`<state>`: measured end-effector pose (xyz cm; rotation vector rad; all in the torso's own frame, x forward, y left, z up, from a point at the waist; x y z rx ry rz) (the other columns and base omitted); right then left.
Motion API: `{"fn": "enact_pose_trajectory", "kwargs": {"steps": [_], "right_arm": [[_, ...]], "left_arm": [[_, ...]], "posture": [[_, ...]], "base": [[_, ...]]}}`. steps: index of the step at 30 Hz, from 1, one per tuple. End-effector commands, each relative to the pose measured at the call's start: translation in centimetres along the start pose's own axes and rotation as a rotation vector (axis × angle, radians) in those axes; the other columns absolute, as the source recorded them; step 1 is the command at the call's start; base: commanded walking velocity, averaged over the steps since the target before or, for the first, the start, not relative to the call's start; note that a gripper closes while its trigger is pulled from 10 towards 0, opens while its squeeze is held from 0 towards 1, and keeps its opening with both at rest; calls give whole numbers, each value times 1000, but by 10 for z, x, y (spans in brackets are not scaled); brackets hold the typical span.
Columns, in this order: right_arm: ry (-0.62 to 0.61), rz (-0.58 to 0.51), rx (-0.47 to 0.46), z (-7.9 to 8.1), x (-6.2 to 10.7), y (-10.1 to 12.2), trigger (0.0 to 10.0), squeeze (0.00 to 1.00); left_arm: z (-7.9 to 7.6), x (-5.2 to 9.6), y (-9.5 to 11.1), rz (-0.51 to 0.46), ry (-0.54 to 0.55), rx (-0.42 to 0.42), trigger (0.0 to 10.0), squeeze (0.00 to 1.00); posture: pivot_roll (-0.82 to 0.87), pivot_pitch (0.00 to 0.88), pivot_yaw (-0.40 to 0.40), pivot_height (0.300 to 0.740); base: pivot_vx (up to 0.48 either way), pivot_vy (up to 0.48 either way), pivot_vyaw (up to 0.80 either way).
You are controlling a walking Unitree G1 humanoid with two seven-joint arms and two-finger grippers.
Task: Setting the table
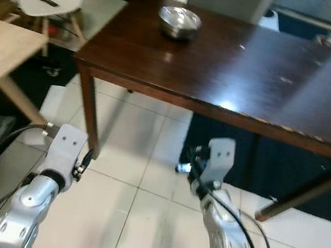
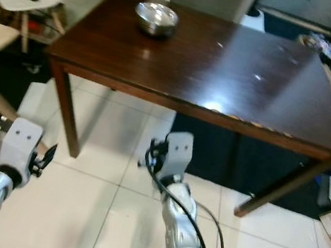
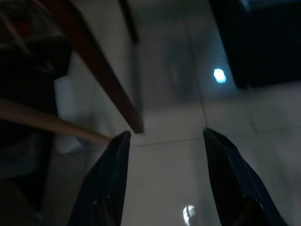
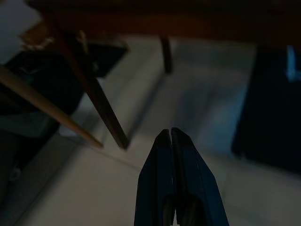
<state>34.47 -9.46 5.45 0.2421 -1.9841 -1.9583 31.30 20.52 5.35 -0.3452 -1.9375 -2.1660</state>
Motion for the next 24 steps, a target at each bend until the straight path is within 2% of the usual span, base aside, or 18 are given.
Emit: {"fn": "enact_pose_trajectory", "kwargs": {"steps": [1,3,4,5,6,8,10,14,17,21,24], "right_arm": [[22,15,-32,2,3,-8,10000,0],[28,96,-88,5,10,-36,10000,0],[28,96,-88,5,10,-36,10000,0],[29,200,-92,10,20,-68,10000,0],[29,200,-92,10,20,-68,10000,0],[27,240,-103,13,24,-82,10000,0],[27,233,-109,12,24,-82,10000,0],[38,232,-87,12,23,-82,10000,0],[60,232,-75,15,22,-83,10000,0],[57,226,-59,14,20,-82,10000,0],[38,186,-28,8,17,-73,10000,0]], "left_arm": [[-1,2,-19,59,-2,14,10000,0],[2,8,-48,148,-8,0,10000,0],[2,8,-48,148,-8,0,10000,0],[13,18,-87,248,36,64,10000,0],[13,18,-87,248,36,64,10000,0],[20,26,-111,305,77,130,10000,0],[24,29,-121,319,108,195,10000,0],[25,28,-117,295,127,196,10000,0],[25,24,-110,267,126,120,10000,0],[29,22,-105,246,116,88,10000,0],[34,15,-93,186,128,78,10000,0]], "posture": [[-10,22,10,740],[-4,21,6,740],[-4,21,6,740],[-1,18,3,740],[-1,18,3,740],[0,18,2,740],[-10,18,0,740],[-3,16,-5,740],[1,15,-5,740],[-4,14,2,740],[-8,13,9,740]], "base": [[0,0,-800],[0,0,-800],[0,0,-800],[0,0,-800],[0,0,-800],[0,0,-794],[0,0,-788],[0,0,-788],[0,0,-788],[0,0,-788],[0,0,0]]}}
Point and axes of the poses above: a point about 5 cm out from each wrist's last joint towards the gripper, its own x axis pointing back from the gripper into the wrist, its own y axis along the axis of the wrist's last joint, z = x × y, the point moved 6 cm from there along -x, pointing out of the wrist towards the gripper, and after that the axes turned 9 degrees about x, right-handed, at the moved point
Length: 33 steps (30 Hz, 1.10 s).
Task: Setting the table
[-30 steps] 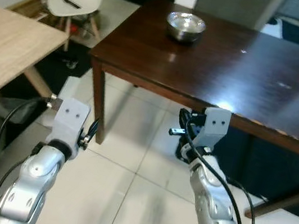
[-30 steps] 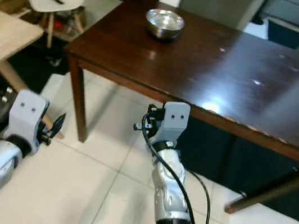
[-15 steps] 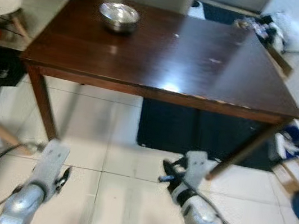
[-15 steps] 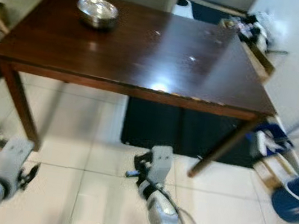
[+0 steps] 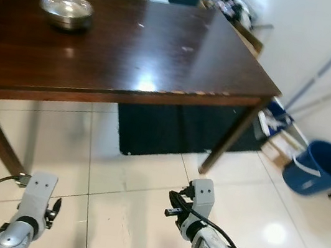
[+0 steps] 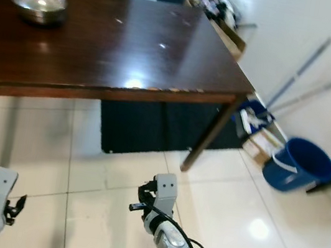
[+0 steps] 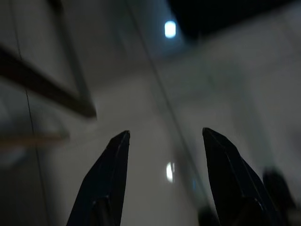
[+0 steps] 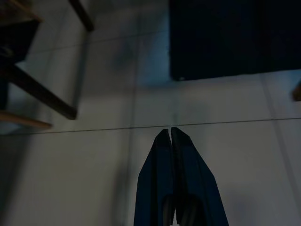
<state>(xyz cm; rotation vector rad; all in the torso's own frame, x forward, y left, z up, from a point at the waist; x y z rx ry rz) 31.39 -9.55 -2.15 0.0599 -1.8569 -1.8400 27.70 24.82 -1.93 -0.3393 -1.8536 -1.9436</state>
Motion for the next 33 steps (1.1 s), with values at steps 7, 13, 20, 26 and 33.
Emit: {"fn": "enact_pose_trajectory", "kwargs": {"steps": [7,13,20,26,33], "right_arm": [[6,-196,19,-2,-5,53,10000,0],[27,-371,31,-3,-5,112,10000,0],[36,-441,32,0,-7,139,10000,0],[48,-418,26,5,-5,133,10000,0],[45,-400,18,4,-5,130,10000,0]], "left_arm": [[6,2,43,-191,78,-51,10000,0],[34,14,113,-402,246,12,10000,0],[19,17,137,-468,173,5,10000,0],[14,17,133,-454,173,10,10000,0],[11,18,130,-433,168,7,10000,0]], "posture": [[-10,16,12,740],[4,18,8,740],[5,17,9,740],[3,19,9,740],[4,20,9,740]], "base": [[0,0,0],[0,0,0],[0,0,113],[0,0,791],[0,0,786]]}}
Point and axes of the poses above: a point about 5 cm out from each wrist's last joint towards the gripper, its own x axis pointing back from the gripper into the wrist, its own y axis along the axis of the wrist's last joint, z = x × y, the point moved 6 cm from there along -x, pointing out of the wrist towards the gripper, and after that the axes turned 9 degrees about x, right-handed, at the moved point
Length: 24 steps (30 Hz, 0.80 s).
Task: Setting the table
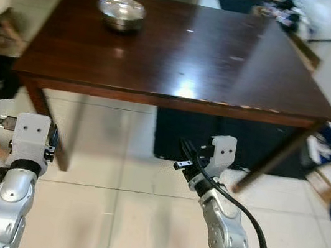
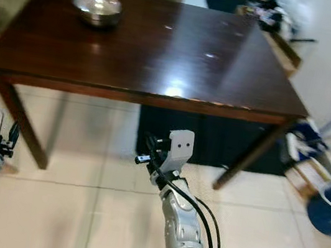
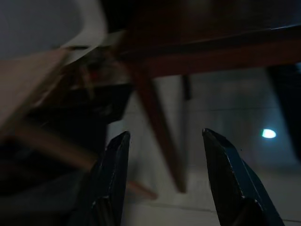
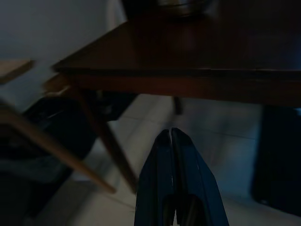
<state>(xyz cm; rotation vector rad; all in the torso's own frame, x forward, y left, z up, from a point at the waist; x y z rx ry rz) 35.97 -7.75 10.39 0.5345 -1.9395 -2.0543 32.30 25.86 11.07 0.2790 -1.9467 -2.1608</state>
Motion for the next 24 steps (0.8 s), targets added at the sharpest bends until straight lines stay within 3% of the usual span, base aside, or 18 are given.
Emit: {"fn": "enact_pose_trajectory", "kwargs": {"steps": [1,14,19,24], "right_arm": [[-10,15,-8,-2,3,-3,10000,0],[-52,38,-8,-9,6,-8,10000,0],[-86,34,-16,-15,7,-8,10000,0],[-104,12,-21,-19,7,-2,10000,0]], "left_arm": [[-3,3,-6,23,-10,-6,10000,0],[-12,5,-13,56,-48,-17,10000,0],[-17,5,-13,61,-78,-13,10000,0],[-25,4,-8,35,-123,-22,10000,0]], "posture": [[4,20,9,740],[0,23,16,740],[-1,23,19,740],[-3,22,22,740]], "base": [[0,0,781],[0,0,766],[0,0,0],[391,0,0]]}}
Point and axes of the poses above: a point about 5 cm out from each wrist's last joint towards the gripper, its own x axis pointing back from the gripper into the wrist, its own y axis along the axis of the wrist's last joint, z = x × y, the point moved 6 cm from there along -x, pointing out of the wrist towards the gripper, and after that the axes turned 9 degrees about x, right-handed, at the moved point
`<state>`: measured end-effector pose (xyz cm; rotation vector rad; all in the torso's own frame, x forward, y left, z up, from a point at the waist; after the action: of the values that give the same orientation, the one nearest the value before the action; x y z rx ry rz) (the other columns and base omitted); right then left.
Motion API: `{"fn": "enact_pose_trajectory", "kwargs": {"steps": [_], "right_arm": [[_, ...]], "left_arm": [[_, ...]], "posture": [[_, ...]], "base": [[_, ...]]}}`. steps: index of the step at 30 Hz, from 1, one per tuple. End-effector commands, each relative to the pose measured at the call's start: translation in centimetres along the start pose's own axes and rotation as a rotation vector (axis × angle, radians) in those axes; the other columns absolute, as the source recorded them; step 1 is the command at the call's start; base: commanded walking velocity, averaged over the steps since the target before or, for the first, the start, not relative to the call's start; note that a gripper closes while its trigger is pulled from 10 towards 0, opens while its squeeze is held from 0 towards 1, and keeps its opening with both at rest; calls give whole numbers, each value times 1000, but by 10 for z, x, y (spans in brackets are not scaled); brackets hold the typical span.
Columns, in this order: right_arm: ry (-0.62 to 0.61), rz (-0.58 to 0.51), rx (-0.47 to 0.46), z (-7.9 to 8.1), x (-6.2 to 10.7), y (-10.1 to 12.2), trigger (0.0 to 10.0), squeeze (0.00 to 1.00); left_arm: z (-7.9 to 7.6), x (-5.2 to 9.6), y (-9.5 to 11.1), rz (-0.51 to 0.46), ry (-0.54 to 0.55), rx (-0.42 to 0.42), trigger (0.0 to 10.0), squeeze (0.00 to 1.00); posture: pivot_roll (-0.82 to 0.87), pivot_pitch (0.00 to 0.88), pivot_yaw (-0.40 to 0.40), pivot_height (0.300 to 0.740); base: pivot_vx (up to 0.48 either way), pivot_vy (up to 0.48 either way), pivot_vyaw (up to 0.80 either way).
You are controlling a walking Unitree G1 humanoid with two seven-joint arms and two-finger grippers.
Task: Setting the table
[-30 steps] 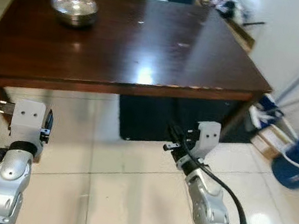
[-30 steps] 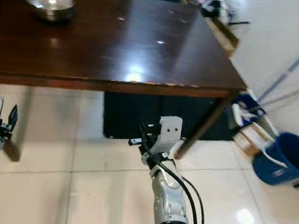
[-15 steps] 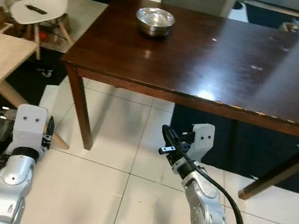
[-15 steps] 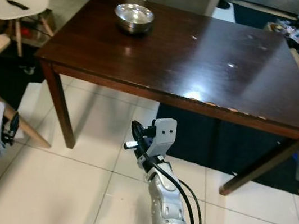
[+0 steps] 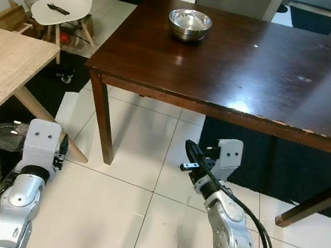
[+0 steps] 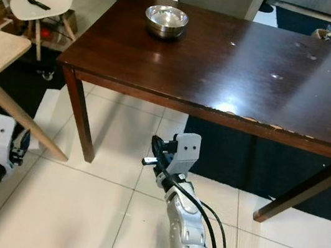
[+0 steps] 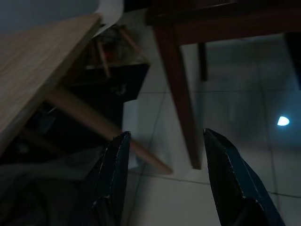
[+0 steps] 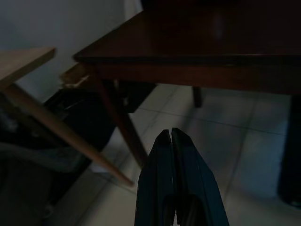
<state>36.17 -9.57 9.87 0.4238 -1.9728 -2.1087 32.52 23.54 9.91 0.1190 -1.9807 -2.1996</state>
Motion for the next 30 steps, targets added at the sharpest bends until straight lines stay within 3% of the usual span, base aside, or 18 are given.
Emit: {"fn": "enact_pose_trajectory", "kwargs": {"steps": [1,19,30], "right_arm": [[-14,-10,-10,-1,1,2,10000,0],[-33,-18,-10,-5,0,4,10000,0],[-30,-20,-11,-5,-1,4,10000,0]], "left_arm": [[-1,0,1,-7,-14,-14,10000,0],[-14,1,6,-29,-64,-41,10000,0],[-21,2,6,-31,-90,-44,10000,0]], "posture": [[-3,22,22,740],[-5,19,25,740],[-6,15,28,740]], "base": [[480,0,0],[445,0,0],[22,0,0]]}}
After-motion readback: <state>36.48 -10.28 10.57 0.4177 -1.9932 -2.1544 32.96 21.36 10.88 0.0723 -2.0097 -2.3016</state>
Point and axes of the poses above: a point about 5 cm out from each wrist's last joint towards the gripper, its own x axis pointing back from the gripper into the wrist, its own y axis along the axis of the wrist's last joint, z = x × y, the point moved 6 cm from there along -x, pointing out of the wrist towards the gripper, and after that the axes turned 9 degrees about x, right-handed, at the moved point
